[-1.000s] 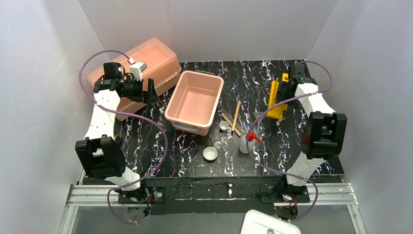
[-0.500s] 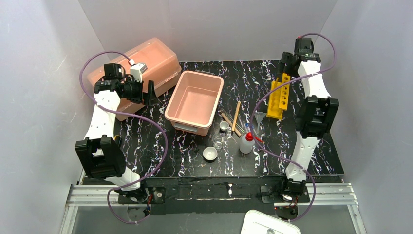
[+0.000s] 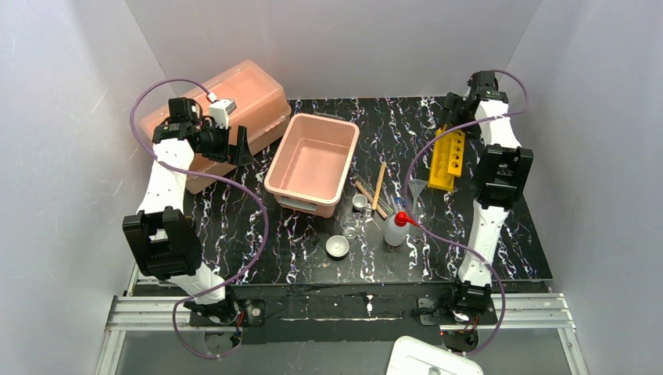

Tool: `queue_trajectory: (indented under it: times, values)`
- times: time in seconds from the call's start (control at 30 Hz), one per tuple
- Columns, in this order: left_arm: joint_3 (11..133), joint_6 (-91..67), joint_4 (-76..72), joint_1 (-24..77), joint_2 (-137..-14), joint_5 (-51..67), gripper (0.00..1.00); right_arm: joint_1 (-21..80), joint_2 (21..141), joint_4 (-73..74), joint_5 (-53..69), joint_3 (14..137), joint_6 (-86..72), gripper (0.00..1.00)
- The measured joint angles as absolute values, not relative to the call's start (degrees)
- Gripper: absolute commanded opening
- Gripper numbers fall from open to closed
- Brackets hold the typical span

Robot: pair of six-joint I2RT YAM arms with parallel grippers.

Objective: Organize the chemistry lab equipment

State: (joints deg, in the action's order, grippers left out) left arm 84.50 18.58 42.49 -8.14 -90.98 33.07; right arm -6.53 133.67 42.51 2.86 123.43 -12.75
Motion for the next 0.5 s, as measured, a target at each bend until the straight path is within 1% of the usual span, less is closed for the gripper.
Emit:
queue_trajectory:
  times: [0.3, 0.5]
  values:
    - [84.39, 19.28, 42.49, -8.14, -90.92, 31.67, 0.99, -1.43, 133.59, 41.33, 7.45, 124.40, -11.68, 0.98]
    - [83.64, 20.70, 42.44, -8.14, -90.17, 31.03, 0.99, -0.28, 129.74, 40.48, 12.62, 115.03, -9.27, 0.96]
